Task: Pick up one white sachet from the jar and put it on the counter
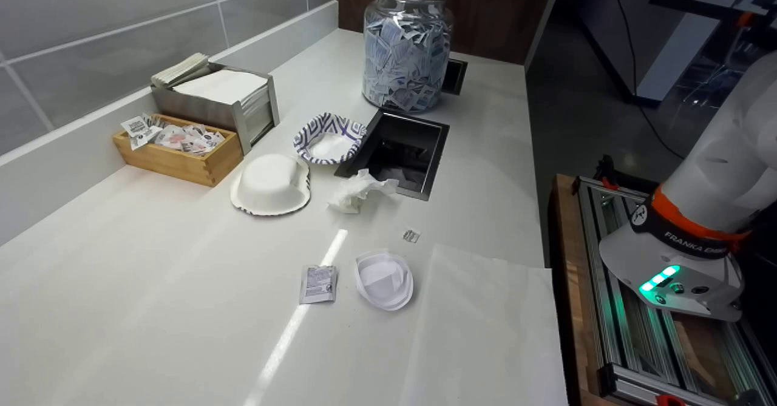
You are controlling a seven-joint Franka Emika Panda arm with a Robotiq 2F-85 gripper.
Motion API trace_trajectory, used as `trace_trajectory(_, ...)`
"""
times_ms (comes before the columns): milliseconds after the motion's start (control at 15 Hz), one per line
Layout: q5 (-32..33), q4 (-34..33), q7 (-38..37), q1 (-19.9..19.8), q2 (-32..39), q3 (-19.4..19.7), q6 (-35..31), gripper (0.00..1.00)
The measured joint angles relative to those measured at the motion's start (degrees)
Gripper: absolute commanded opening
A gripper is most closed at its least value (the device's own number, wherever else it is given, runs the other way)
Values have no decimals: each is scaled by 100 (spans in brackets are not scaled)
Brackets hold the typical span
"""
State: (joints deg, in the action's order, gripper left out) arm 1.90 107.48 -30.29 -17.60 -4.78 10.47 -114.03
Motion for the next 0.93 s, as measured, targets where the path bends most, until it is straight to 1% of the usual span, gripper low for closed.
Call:
trace_trajectory(333, -138, -278, 40, 14, 286, 69, 40, 100)
trace_trajectory(933, -543, -801, 209, 16, 820, 200, 469, 100)
